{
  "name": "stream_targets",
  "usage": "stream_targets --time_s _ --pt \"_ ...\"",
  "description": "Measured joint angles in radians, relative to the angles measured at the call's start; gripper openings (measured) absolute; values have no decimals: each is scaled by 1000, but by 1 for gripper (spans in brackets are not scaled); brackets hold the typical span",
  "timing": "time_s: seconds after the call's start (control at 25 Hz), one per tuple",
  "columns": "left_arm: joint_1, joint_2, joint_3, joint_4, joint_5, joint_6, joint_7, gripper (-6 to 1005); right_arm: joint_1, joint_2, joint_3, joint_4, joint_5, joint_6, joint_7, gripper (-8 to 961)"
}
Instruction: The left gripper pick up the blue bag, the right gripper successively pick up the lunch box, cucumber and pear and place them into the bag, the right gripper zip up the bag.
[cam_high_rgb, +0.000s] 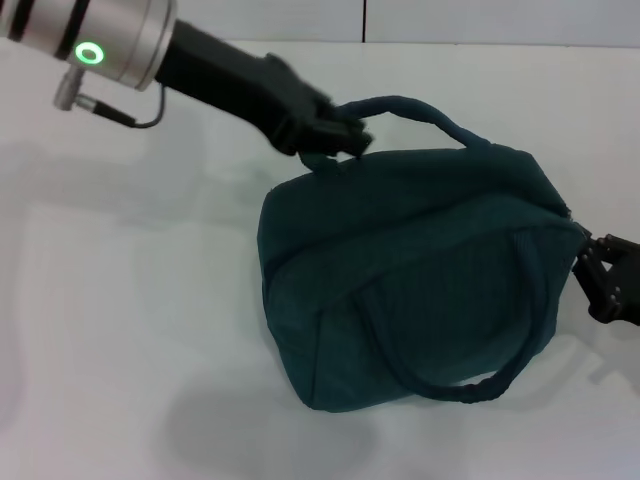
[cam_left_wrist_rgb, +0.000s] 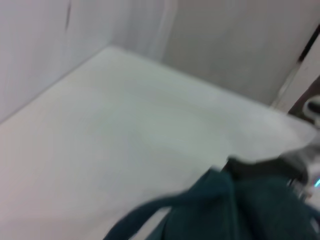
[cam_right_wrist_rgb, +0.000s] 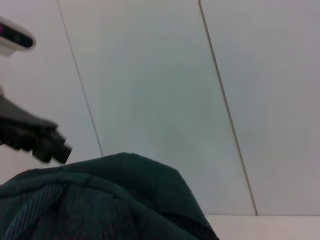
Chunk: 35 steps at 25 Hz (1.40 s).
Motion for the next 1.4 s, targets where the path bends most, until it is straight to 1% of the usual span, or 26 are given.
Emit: stream_targets --time_s 0.16,0.32,0.44,0.6,0.84,0.96,1.12,1.36,1.4 --pt "2 -15 2 1 -52 0 41 135 0 0 -5 0 -1 0 0 23" --pt "-1 -45 6 2 -49 -6 78 290 -4 0 -5 0 -1 -2 0 28" --pt "0 -63 18 2 -45 -33 110 416 -6 1 -5 0 -2 -6 0 31" --pt "11 -69 59 -8 -46 -100 132 607 -7 2 -5 1 -2 -9 0 36" --pt "9 -71 73 -42 -54 -146 129 612 -8 2 -5 3 -2 -10 0 43" --pt "-2 -71 73 -71 -52 -155 131 571 -8 2 -5 3 -2 -10 0 46" --pt "-3 -69 92 -73 -48 -156 133 516 -8 2 -5 3 -1 -10 0 51" --pt "0 -68 99 -74 -45 -156 144 337 -8 2 -4 2 3 -10 0 58" --pt "2 -68 99 -74 -45 -156 146 291 -8 2 -3 2 4 -10 0 59"
